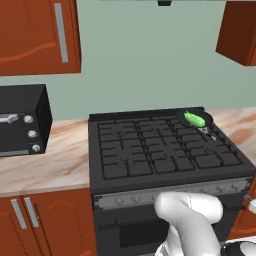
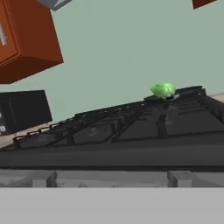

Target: Put the mushroom and corn in the pan. Then turn on the rear right burner and set the heat to medium.

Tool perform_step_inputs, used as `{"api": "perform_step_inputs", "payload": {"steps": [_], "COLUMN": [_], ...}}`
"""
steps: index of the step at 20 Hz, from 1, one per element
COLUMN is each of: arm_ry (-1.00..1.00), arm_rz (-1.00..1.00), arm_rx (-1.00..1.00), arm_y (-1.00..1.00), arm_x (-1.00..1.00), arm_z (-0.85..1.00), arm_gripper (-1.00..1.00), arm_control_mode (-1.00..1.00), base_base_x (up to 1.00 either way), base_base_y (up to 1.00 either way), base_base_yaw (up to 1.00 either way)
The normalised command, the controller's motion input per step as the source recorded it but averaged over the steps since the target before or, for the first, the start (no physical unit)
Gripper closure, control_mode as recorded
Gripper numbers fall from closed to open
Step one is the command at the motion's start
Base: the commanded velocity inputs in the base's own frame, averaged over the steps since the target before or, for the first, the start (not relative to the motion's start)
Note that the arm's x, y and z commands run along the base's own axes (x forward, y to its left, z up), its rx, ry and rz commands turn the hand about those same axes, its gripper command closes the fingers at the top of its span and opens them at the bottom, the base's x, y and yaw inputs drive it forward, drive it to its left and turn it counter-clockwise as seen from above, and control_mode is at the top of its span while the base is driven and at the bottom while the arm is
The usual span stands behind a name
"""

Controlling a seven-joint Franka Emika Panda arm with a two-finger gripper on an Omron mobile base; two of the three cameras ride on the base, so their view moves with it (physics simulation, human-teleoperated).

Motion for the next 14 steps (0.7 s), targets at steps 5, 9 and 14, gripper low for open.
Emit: {"api": "perform_step_inputs", "payload": {"steps": [5, 9, 14], "arm_ry": [-0.01, -0.03, 0.00], "arm_rz": [-0.15, -0.21, -0.29], "arm_rx": [0.00, 0.00, 0.00], "arm_y": [0.30, 0.08, 0.00], "arm_x": [0.07, 0.23, 0.44], "arm_z": [-0.37, -0.21, 0.00], "arm_gripper": [-1.00, -1.00, -1.00], "arm_control_mode": [-1.00, -1.00, -1.00], "base_base_x": [0.00, 0.00, 0.00], "base_base_y": [0.00, 0.00, 0.00], "base_base_yaw": [0.00, 0.00, 0.00]}}
